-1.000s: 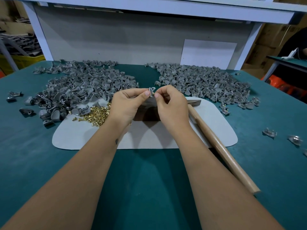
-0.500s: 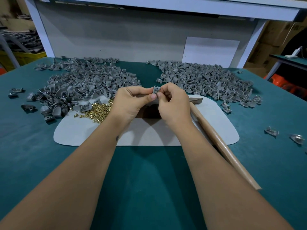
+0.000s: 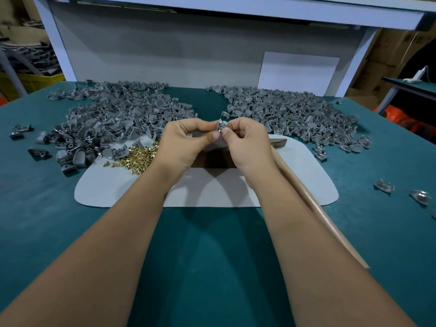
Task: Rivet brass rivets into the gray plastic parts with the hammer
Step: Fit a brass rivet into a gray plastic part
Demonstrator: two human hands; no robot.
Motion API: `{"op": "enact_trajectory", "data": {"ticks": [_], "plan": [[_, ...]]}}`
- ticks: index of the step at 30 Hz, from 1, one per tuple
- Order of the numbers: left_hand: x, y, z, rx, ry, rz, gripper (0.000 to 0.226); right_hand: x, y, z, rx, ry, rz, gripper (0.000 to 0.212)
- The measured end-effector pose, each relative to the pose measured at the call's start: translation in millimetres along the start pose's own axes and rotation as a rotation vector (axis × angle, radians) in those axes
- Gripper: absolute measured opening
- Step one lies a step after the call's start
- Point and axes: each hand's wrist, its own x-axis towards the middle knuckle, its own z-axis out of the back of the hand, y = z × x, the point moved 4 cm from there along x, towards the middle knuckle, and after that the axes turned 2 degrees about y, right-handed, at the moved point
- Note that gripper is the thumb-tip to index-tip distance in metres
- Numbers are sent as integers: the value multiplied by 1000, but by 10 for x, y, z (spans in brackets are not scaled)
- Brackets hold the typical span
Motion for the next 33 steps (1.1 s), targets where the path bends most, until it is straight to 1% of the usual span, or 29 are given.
{"op": "enact_trajectory", "data": {"ticks": [3, 6, 7, 9, 11, 12, 16, 19, 22, 26, 29, 33], "plan": [[2, 17, 52, 25, -65, 25, 24, -24, 18, -23, -34, -10, 33, 13], [9, 20, 84, 65, -59, 39, 43, -34, 25, -43, -74, -11, 49, 13], [12, 12, 83, 84, -43, 35, 45, -30, 26, -39, -83, -11, 49, 12], [17, 16, 79, 113, -30, 48, 33, -24, 21, -16, -99, -23, 52, 13], [14, 34, 82, 129, -48, 74, 19, -23, 21, 7, -122, -34, 61, 15], [19, 41, 88, 162, -58, 75, 15, -25, 19, 7, -137, -31, 68, 15], [31, 32, 109, 319, -82, 46, 12, -32, 11, -10, -180, -15, 100, 14], [29, 33, 111, 362, -104, 34, 2, -38, -2, 24, -131, -55, 99, 20], [32, 69, 138, 319, -147, 65, 6, -54, -29, 42, -102, -83, 73, 30], [34, 107, 140, 267, -139, 88, 7, -60, -38, 50, -115, -88, 70, 35], [34, 104, 135, 248, -138, 84, 6, -60, -40, 51, -106, -86, 57, 32], [33, 104, 130, 238, -136, 69, 7, -63, -6, 61, -98, -97, 65, 22]]}}
